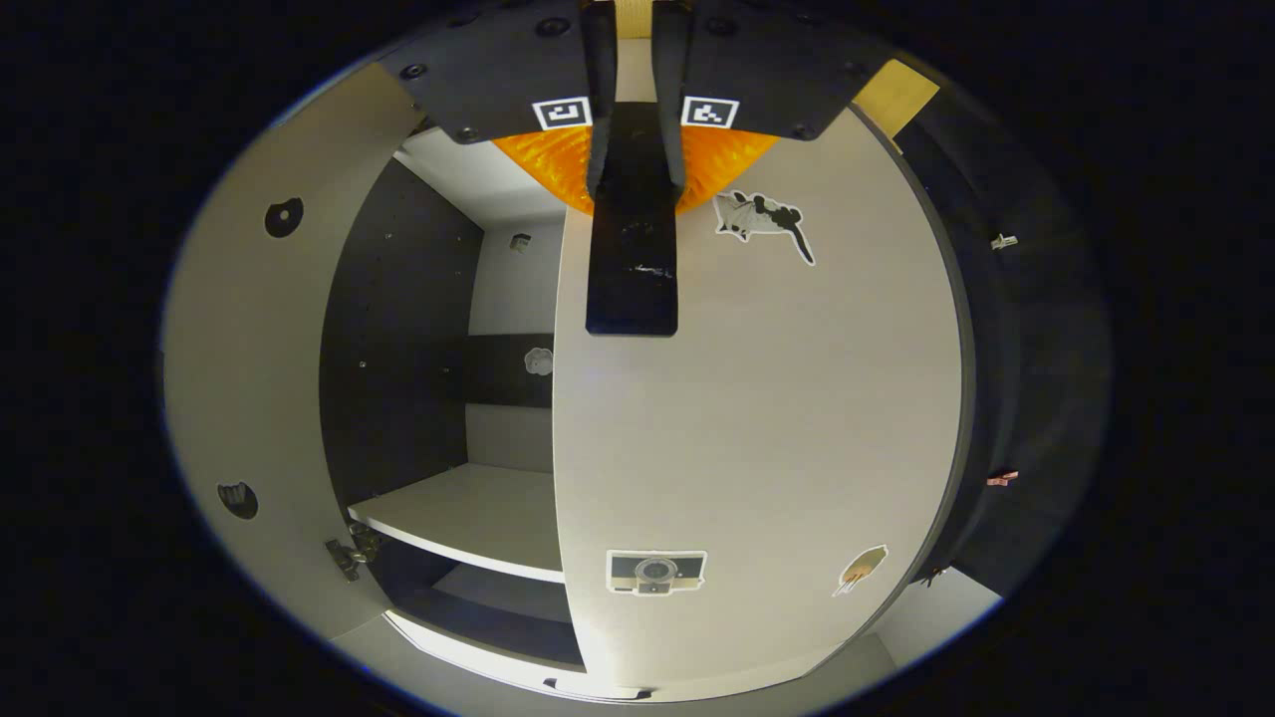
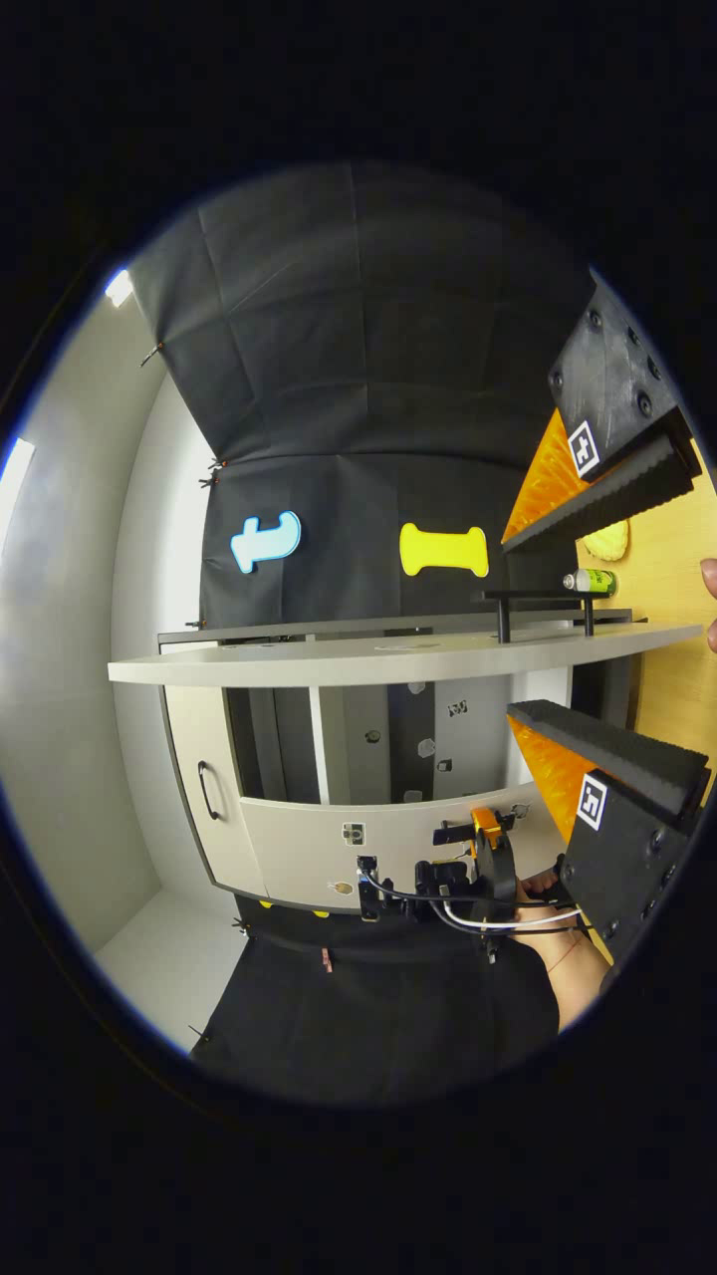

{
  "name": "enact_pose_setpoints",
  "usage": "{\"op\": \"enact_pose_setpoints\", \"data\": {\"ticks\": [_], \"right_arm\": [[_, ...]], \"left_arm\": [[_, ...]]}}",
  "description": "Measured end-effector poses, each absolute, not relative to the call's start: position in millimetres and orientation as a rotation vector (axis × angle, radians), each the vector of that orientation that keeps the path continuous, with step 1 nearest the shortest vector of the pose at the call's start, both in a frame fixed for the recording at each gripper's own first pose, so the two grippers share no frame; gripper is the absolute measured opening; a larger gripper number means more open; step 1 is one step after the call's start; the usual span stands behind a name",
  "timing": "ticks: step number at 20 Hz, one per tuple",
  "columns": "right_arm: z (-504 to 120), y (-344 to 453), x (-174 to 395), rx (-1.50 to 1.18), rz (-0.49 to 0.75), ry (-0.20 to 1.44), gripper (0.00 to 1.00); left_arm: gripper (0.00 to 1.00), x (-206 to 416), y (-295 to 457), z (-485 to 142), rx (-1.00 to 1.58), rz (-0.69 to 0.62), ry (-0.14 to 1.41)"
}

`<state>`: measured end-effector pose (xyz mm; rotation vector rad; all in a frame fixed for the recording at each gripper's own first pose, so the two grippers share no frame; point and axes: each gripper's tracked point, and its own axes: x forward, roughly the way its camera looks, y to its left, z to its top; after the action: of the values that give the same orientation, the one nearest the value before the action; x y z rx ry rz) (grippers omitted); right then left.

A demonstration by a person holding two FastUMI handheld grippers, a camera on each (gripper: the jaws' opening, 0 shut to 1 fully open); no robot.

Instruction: Open the right door of the double-door shoe cabinet with the right hand, and open the left door with the left hand.

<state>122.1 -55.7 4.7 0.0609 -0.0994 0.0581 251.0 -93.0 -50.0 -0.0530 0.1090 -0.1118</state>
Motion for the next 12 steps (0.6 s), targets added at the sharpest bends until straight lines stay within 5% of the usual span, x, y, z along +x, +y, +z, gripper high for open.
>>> {"op": "enact_pose_setpoints", "data": {"ticks": [12], "right_arm": [[2.2, -8.8, 97.4, 0.067, 0.065, -0.084, 0.92]], "left_arm": [[0.17, 138.3, -34.2, -52.0, -0.08, -0.153, 0.102]]}}
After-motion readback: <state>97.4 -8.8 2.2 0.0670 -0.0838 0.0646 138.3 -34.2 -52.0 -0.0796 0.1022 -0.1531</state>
